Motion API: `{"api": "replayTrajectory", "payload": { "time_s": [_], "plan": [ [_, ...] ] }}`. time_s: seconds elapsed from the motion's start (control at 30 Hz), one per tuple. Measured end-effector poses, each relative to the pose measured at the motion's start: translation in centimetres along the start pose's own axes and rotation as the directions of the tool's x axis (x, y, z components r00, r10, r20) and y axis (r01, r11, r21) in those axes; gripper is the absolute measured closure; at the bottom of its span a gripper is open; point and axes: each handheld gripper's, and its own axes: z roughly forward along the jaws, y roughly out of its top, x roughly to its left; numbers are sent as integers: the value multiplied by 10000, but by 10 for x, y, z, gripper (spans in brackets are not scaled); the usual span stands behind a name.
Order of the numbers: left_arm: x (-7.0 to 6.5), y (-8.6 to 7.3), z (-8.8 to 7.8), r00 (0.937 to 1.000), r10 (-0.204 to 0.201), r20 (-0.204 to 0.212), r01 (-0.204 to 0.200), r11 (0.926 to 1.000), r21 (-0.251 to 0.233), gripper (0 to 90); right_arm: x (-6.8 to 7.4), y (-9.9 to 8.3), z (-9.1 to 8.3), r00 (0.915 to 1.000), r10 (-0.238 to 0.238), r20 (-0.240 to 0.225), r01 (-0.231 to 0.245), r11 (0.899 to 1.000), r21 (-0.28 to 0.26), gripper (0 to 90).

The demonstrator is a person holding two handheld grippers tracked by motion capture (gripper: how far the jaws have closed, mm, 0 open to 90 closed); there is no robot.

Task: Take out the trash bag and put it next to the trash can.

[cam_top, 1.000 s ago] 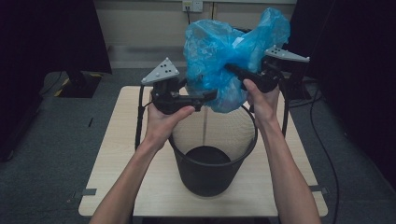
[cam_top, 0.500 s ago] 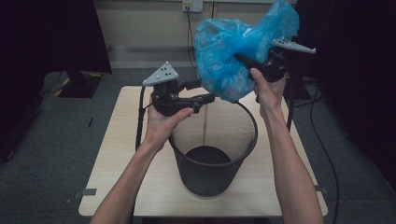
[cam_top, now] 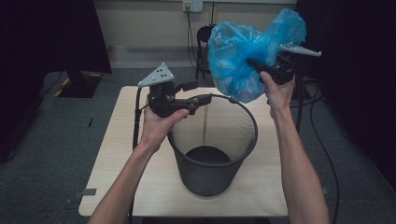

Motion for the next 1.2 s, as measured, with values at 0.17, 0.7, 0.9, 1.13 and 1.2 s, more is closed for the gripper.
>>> {"api": "replayTrajectory", "payload": {
  "time_s": [0.17,0.7,0.9,1.13,1.2],
  "plan": [
    [-3,-3,-13,9968,-315,738,328,9993,-165,246,-4,-26,-1,9998,119,156,-124,9994,325,801],
    [-18,-32,-60,9996,-41,263,48,9995,-298,173,-19,-105,-18,9969,316,726,-409,9906,1308,799],
    [-11,-51,-80,9999,23,-159,-29,9991,-415,164,-27,-140,-17,9944,557,893,-707,9823,1737,798],
    [6,-76,-103,9955,-421,-844,390,9985,-379,156,-30,-168,-14,9931,587,1012,-793,9737,2134,795],
    [12,-83,-107,9950,-661,-742,638,9974,-332,156,-31,-175,-12,9920,580,1121,-824,9705,2265,794]
  ]
}}
